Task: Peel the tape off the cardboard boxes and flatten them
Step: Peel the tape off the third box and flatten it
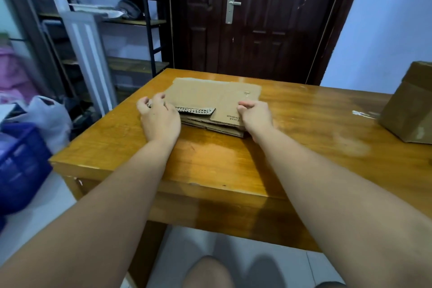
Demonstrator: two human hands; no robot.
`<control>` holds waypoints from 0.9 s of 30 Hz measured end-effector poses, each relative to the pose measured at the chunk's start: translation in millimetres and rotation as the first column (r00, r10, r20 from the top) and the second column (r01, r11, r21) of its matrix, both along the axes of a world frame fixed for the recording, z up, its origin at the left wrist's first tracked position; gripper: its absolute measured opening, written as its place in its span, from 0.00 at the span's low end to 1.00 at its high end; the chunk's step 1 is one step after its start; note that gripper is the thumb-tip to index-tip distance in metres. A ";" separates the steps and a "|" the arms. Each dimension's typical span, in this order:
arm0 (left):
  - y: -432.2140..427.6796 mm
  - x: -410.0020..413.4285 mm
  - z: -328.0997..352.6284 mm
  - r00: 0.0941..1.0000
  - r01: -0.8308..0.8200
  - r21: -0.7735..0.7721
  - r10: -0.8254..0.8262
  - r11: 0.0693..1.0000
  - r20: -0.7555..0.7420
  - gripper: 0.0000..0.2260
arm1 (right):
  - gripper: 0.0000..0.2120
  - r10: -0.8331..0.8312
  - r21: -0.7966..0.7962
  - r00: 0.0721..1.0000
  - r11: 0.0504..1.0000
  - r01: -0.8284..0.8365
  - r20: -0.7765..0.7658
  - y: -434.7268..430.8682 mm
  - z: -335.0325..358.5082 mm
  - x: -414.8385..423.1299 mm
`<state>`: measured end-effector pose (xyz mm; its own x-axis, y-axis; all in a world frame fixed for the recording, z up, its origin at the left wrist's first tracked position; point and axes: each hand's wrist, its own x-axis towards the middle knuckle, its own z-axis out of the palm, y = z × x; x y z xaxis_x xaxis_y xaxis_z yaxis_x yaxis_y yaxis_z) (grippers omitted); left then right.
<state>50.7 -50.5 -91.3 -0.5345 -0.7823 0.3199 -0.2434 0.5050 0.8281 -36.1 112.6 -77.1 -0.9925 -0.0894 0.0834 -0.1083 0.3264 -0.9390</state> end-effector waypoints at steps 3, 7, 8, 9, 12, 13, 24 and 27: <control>2.7 -0.5 -0.3 0.989 -0.027 -0.130 0.045 0.991 0.138 0.19 | 0.14 0.019 0.020 1.000 1.000 -0.018 -0.025 3.4 -2.3 2.4; 5.9 0.5 0.1 0.958 -0.023 -0.296 0.105 0.955 0.266 0.17 | 0.16 0.031 0.033 0.997 0.999 -0.029 -0.064 4.5 -3.7 9.3; 7.4 1.1 -0.1 0.948 -0.025 -0.337 0.130 0.941 0.292 0.16 | 0.16 0.030 0.070 0.996 0.997 -0.024 -0.084 4.0 -4.1 13.0; 9.6 1.9 -0.8 0.936 -0.023 -0.389 0.156 0.921 0.315 0.15 | 0.17 0.024 0.120 0.993 0.993 -0.011 -0.114 3.4 -5.4 16.6; 12.4 0.8 -4.7 0.909 0.073 -0.552 0.172 0.831 0.379 0.14 | 0.18 -0.018 0.405 0.976 0.908 0.108 -0.219 1.3 -9.6 25.7; 10.7 -1.4 -6.3 0.907 0.135 -0.571 0.131 0.810 0.400 0.15 | 0.17 -0.027 0.507 0.964 0.847 0.163 -0.266 0.8 -9.9 28.1; 8.5 -9.6 -3.7 0.876 0.303 -0.528 -0.015 0.794 0.481 0.21 | 0.22 0.137 0.757 0.949 0.639 0.135 -0.285 -3.1 -13.5 25.1; 8.5 -9.9 -5.6 0.869 0.301 -0.537 0.006 0.788 0.496 0.22 | 0.25 0.211 0.759 0.954 0.651 0.025 -0.211 4.6 -15.4 24.7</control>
